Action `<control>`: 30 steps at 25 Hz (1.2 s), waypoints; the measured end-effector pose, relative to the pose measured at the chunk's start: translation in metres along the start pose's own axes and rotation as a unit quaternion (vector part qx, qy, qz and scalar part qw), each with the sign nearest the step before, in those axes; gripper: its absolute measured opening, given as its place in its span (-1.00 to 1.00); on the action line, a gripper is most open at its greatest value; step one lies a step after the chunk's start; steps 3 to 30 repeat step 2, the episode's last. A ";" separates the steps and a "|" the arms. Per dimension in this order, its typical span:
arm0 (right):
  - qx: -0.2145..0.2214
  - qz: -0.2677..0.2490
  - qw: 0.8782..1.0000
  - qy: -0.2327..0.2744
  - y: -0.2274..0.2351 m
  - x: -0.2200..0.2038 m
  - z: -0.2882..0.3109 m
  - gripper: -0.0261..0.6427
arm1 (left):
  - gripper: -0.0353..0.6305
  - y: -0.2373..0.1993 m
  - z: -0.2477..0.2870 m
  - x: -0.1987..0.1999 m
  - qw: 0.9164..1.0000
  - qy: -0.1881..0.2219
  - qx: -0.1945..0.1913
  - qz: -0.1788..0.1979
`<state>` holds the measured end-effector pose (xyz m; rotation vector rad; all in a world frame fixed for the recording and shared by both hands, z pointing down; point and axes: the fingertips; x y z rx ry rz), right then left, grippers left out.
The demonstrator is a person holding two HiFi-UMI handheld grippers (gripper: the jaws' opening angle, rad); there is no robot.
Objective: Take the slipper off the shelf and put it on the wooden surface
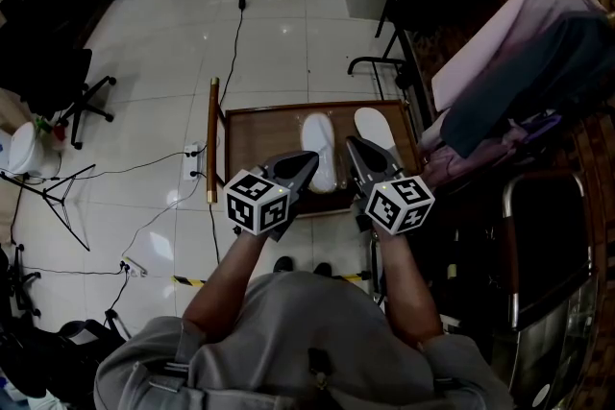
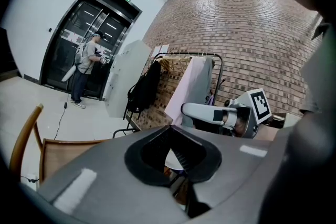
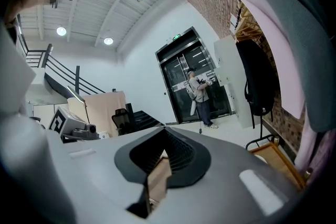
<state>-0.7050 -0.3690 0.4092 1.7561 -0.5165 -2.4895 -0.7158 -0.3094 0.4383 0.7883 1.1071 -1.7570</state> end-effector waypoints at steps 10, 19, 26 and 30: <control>0.000 -0.001 1.000 -0.001 0.000 0.000 0.001 -0.92 | -0.88 -0.001 0.000 0.001 1.000 0.000 0.000 0.001; 0.000 -0.001 1.000 -0.001 0.000 0.000 0.001 -0.92 | -0.88 -0.001 0.000 0.001 1.000 0.000 0.000 0.001; 0.000 -0.001 1.000 -0.001 0.000 0.000 0.001 -0.92 | -0.88 -0.001 0.000 0.001 1.000 0.000 0.000 0.001; 0.000 -0.001 1.000 -0.001 0.000 0.000 0.001 -0.92 | -0.88 -0.001 0.000 0.001 1.000 0.000 0.000 0.001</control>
Point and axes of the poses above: the fingertips, and each gripper's own axes: z forward along the fingers, y to its right, x out of its top, and after that the axes turned 13 degrees about -y, right-handed
